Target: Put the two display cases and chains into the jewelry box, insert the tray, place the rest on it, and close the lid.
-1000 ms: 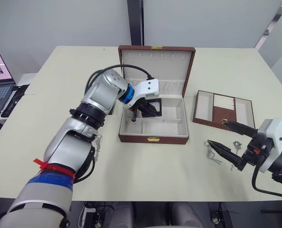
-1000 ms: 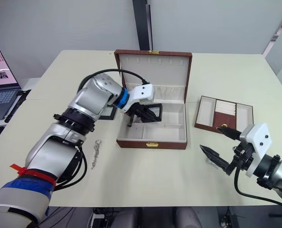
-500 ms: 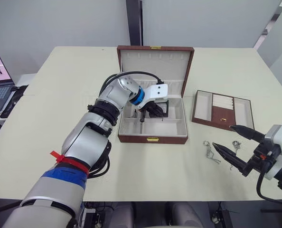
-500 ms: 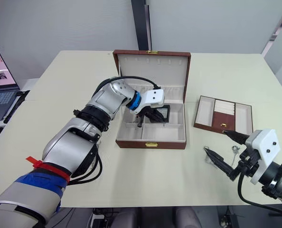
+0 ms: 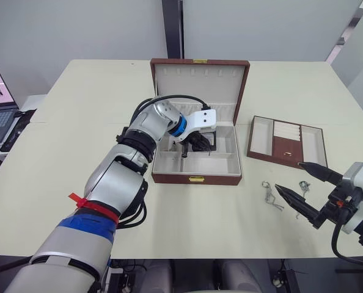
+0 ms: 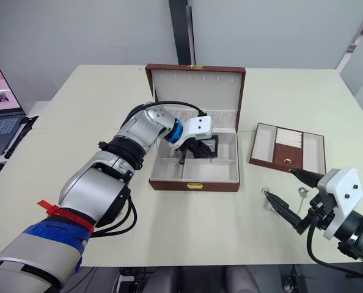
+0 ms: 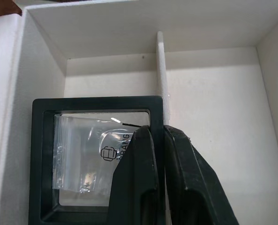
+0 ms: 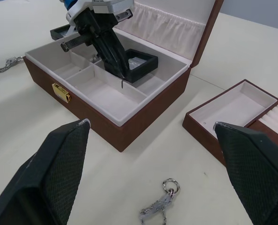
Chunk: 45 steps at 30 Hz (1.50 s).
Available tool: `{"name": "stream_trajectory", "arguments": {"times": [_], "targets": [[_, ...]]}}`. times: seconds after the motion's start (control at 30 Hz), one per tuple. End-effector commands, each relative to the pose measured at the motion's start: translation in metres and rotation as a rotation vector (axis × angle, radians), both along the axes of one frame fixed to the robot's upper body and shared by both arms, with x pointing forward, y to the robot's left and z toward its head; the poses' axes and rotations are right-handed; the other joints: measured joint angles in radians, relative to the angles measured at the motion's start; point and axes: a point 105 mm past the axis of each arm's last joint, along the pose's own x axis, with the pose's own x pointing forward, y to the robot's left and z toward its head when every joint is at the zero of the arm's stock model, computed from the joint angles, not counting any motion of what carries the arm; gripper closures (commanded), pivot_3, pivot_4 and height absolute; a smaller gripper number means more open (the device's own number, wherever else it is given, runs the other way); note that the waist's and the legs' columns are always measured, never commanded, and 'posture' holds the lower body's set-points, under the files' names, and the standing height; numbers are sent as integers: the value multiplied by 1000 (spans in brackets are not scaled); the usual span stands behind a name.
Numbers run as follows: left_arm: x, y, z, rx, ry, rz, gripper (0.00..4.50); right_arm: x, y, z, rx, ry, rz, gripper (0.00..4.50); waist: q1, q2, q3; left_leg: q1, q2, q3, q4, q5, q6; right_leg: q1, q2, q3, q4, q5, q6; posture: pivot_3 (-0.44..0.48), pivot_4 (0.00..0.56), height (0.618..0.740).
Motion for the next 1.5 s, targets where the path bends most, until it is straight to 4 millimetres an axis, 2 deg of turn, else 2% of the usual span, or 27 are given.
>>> {"name": "stream_trajectory", "arguments": {"times": [0.03,0.53,0.63,0.77,1.0,1.07,1.2,1.4,1.5], "targets": [[3,-5,16,-19,-65,-19,4490,-3,2,11,-8,-57,7,0,0,0,0,0,0,0,0,0,0,0,0,0,0,0,0,0,150,740],[1,-8,25,-82,-55,-39,48,1,1,11,-9,-56,21,0,0,0,0,0,0,0,0,0,0,0,0,0,0,0,0,0,150,740],[-2,-8,30,-131,-27,-51,48,3,-2,10,-12,-45,30,0,0,0,0,0,0,0,0,0,0,0,0,0,0,0,0,0,150,740],[-12,-6,50,-279,39,-100,48,9,-12,8,-12,-23,45,0,-1,0,0,0,0,1,0,0,0,0,0,0,0,0,0,0,150,740],[-38,27,72,-511,156,-98,48,23,-42,1,-26,22,40,0,-9,1,-1,2,5,0,0,1,-1,0,0,1,1,0,0,0,150,740],[-43,50,77,-591,145,-22,48,28,-54,-5,-30,51,29,0,-9,2,-1,1,5,0,0,1,-1,0,0,1,1,0,0,0,150,740],[-51,95,75,-665,89,167,48,37,-72,-12,-23,77,10,0,-11,2,-1,1,7,-1,1,1,-1,0,0,2,1,0,0,0,150,740],[-65,168,52,-603,25,488,48,49,-84,-20,-20,103,15,0,-3,2,-1,2,6,-2,1,0,-1,1,-2,1,1,0,0,0,150,740],[-75,197,47,-579,-3,614,48,54,-89,-22,-19,115,15,0,-2,2,-1,2,6,-2,1,0,0,1,-3,1,1,0,0,0,150,740]]}}
